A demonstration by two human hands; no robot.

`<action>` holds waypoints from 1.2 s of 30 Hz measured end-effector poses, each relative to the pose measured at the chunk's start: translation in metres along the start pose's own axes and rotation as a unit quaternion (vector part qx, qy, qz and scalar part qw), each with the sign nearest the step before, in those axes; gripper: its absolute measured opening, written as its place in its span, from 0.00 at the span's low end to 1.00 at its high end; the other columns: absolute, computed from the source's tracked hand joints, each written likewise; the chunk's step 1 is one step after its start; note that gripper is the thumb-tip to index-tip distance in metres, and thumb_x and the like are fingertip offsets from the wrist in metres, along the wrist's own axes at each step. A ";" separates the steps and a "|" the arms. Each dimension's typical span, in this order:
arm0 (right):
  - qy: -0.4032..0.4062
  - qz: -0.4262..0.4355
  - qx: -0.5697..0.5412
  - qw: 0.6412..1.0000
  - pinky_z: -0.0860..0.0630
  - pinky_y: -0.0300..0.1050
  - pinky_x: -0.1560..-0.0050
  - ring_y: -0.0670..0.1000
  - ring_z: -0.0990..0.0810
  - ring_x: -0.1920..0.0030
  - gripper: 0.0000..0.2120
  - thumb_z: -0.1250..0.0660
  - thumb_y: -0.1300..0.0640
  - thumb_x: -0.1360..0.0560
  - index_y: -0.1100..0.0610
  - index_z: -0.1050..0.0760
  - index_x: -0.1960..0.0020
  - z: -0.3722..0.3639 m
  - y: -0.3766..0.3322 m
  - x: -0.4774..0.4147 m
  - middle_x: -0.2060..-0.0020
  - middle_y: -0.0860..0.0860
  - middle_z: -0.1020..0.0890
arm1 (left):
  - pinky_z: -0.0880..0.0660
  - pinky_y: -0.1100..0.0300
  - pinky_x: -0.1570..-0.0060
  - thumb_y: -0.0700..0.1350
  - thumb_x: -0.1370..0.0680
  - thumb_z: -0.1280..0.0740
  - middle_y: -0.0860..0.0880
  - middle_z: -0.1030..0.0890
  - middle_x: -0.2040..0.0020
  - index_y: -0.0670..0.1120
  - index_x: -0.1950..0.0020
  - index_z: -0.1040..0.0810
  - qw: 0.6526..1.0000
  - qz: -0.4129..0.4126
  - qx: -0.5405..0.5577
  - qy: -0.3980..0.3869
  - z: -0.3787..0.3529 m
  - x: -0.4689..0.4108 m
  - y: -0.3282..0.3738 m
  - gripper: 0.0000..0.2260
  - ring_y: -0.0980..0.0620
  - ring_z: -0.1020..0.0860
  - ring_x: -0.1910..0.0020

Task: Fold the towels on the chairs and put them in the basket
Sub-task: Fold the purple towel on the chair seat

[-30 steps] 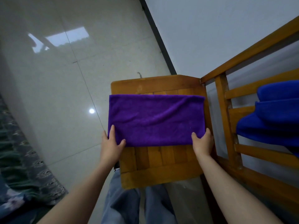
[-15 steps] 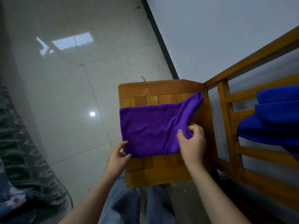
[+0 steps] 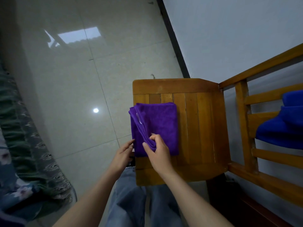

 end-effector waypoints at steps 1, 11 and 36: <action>-0.034 0.003 0.012 0.999 0.35 0.24 0.49 0.42 0.29 0.43 0.09 0.36 0.51 0.23 0.54 0.28 0.47 -0.004 0.003 0.001 0.45 0.44 0.27 | 0.25 0.54 0.49 0.43 0.17 0.49 0.45 0.24 0.40 0.48 0.30 0.34 1.000 -0.003 0.003 -0.004 0.000 0.000 0.000 0.16 0.54 0.23 0.51; -0.080 0.142 0.518 0.840 0.66 0.52 0.30 0.55 0.62 0.24 0.31 0.50 0.43 0.20 0.55 0.57 0.24 0.008 0.035 -0.025 0.24 0.55 0.58 | 0.35 0.44 0.36 0.55 0.36 0.24 0.37 0.31 0.31 0.41 0.31 0.31 0.713 -0.339 -0.607 0.088 -0.050 0.020 0.048 0.38 0.39 0.33 0.31; -0.012 0.260 0.525 0.810 0.19 0.53 0.55 0.58 0.16 0.55 0.24 0.17 0.58 0.50 0.56 0.16 0.55 0.021 0.089 0.098 0.57 0.58 0.15 | 0.19 0.56 0.64 0.44 0.45 0.17 0.39 0.17 0.49 0.44 0.48 0.17 0.607 -0.362 -0.703 -0.083 -0.100 0.063 -0.018 0.26 0.41 0.18 0.51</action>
Point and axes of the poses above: each hand's wrist, its own x-axis away from the middle knuckle, its own z-axis out of the back of the hand, y = z × x, the point moved 10 cm from there along -x, towards the middle knuckle
